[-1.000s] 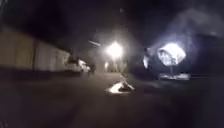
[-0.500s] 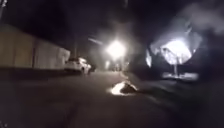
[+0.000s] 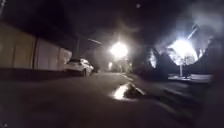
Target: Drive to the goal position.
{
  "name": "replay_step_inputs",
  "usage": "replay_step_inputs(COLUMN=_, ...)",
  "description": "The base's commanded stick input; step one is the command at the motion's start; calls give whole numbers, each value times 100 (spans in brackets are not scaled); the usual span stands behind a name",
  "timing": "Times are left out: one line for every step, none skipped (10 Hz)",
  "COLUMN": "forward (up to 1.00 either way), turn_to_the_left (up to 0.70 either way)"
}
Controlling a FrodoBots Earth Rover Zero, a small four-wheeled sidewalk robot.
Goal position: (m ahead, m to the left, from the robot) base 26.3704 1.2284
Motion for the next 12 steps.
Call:
replay_step_inputs(forward=70, turn_to_the_left=0)
replay_step_inputs(forward=70, turn_to_the_left=0)
replay_step_inputs(forward=70, turn_to_the_left=0)
replay_step_inputs(forward=70, turn_to_the_left=0)
replay_step_inputs(forward=70, turn_to_the_left=0)
replay_step_inputs(forward=70, turn_to_the_left=0)
replay_step_inputs(forward=70, turn_to_the_left=0)
replay_step_inputs(forward=70, turn_to_the_left=0)
replay_step_inputs(forward=70, turn_to_the_left=-3)
replay_step_inputs(forward=70, turn_to_the_left=-6)
replay_step_inputs(forward=70, turn_to_the_left=-33)
replay_step_inputs(forward=70, turn_to_the_left=-35)
